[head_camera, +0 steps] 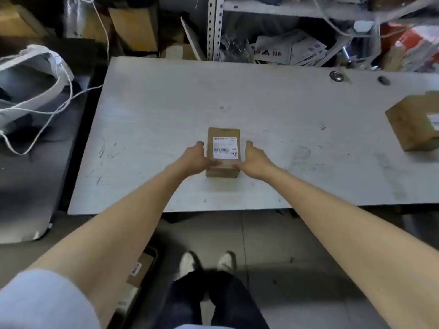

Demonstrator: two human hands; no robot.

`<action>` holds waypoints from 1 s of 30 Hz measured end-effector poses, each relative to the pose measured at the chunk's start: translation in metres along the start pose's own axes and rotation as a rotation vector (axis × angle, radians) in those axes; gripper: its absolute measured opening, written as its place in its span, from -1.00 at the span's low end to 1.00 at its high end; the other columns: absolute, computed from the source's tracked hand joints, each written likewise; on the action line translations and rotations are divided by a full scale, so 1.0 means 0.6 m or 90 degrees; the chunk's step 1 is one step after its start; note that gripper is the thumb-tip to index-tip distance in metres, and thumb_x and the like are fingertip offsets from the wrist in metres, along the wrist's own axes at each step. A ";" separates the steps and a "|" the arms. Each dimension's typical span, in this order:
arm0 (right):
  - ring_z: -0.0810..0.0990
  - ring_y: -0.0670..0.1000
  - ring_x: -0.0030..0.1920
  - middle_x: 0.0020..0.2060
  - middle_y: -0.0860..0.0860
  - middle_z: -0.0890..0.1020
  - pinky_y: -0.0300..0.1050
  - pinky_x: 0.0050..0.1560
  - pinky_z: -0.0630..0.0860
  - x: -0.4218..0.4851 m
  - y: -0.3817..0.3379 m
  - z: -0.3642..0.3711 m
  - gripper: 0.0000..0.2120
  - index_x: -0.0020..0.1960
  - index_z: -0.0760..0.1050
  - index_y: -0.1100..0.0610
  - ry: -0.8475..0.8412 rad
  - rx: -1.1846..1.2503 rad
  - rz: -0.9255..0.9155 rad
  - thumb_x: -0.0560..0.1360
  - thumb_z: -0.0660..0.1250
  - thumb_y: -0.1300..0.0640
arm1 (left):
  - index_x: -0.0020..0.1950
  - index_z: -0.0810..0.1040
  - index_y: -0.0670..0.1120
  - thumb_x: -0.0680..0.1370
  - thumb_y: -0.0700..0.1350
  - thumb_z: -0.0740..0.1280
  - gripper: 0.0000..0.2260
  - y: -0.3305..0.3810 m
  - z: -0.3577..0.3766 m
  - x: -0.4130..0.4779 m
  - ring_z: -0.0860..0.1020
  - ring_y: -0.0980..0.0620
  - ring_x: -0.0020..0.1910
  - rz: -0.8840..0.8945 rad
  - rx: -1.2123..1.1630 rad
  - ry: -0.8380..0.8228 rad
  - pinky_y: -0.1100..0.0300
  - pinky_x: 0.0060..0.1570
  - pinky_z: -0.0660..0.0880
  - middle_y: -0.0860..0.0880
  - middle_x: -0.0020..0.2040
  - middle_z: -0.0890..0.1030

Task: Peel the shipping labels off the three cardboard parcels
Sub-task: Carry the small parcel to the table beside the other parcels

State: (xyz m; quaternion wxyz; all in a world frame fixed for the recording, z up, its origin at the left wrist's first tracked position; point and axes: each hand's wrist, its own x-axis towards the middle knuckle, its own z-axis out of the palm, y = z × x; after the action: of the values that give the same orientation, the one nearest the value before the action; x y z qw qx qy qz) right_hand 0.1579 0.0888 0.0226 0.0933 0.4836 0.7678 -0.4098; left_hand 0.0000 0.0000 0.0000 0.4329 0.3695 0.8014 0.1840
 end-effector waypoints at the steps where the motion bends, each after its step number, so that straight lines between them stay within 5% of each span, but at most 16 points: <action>1: 0.42 0.18 0.33 0.40 0.18 0.37 -0.18 0.01 0.39 0.005 -0.001 0.003 -0.17 0.55 -0.13 0.26 0.005 0.032 -0.011 0.54 0.33 0.03 | 0.51 0.12 -0.15 0.44 0.08 0.45 -0.21 0.001 0.001 0.003 0.45 -0.17 0.29 -0.001 -0.028 -0.002 0.12 0.00 0.41 -0.18 0.39 0.41; 5: 0.47 0.14 0.33 0.38 0.05 0.45 -0.21 0.05 0.38 0.015 0.009 0.023 -0.23 0.55 -0.05 0.08 0.005 0.106 -0.067 0.53 0.34 0.03 | 0.54 0.10 -0.01 0.41 -0.01 0.50 -0.17 -0.026 0.025 0.010 0.49 -0.09 0.27 0.037 -0.092 -0.004 0.22 0.01 0.44 -0.10 0.36 0.48; 9: 0.49 0.06 0.30 0.36 -0.03 0.49 -0.16 0.15 0.45 0.021 0.017 0.032 -0.33 0.50 0.08 -0.03 0.025 0.174 -0.117 0.52 0.36 0.13 | 0.53 0.17 0.04 0.40 -0.04 0.52 -0.20 -0.039 0.031 0.009 0.57 0.00 0.07 0.071 -0.139 0.049 0.43 -0.24 0.35 -0.07 0.29 0.53; 17: 0.52 -0.11 0.16 0.31 -0.10 0.52 -0.20 0.16 0.50 0.009 0.025 0.022 -0.21 0.49 0.13 -0.13 0.030 0.219 -0.159 0.43 0.46 0.24 | 0.49 0.26 0.09 0.38 0.02 0.52 -0.26 -0.031 0.024 -0.012 0.58 0.11 0.01 0.102 -0.167 0.095 0.44 -0.20 0.40 -0.05 0.22 0.58; 20: 0.51 -0.13 0.14 0.32 -0.09 0.51 -0.35 0.00 0.46 0.002 0.022 0.008 -0.25 0.49 0.12 -0.12 0.063 0.223 -0.163 0.46 0.42 0.25 | 0.49 0.22 0.14 0.38 -0.01 0.53 -0.24 -0.003 0.014 -0.021 0.60 0.18 -0.13 0.120 -0.172 0.111 0.35 -0.20 0.46 -0.05 0.21 0.57; 23: 0.54 -0.09 0.13 0.31 -0.07 0.53 -0.37 -0.07 0.44 -0.004 0.017 -0.017 -0.26 0.50 0.10 -0.11 0.079 0.218 -0.167 0.48 0.41 0.23 | 0.48 0.23 0.17 0.39 -0.07 0.53 -0.25 0.029 -0.003 -0.028 0.64 0.05 -0.08 0.145 -0.170 0.121 0.21 -0.06 0.55 -0.08 0.20 0.57; 30: 0.62 -0.09 0.05 0.15 -0.15 0.57 -0.40 -0.17 0.47 -0.037 0.027 -0.096 -0.24 0.47 0.17 -0.14 0.126 0.225 -0.184 0.42 0.47 0.21 | 0.47 0.31 0.04 0.35 -0.12 0.56 -0.25 0.111 -0.013 -0.047 0.58 0.04 0.14 0.236 -0.155 0.142 0.20 0.09 0.55 0.00 0.23 0.56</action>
State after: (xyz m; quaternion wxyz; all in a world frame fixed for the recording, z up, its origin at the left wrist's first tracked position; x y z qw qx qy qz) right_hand 0.1971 0.1186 0.0630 -0.1278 0.4150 0.7509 -0.4976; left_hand 0.0321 0.0225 0.0611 0.3421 0.4330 0.7345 0.3950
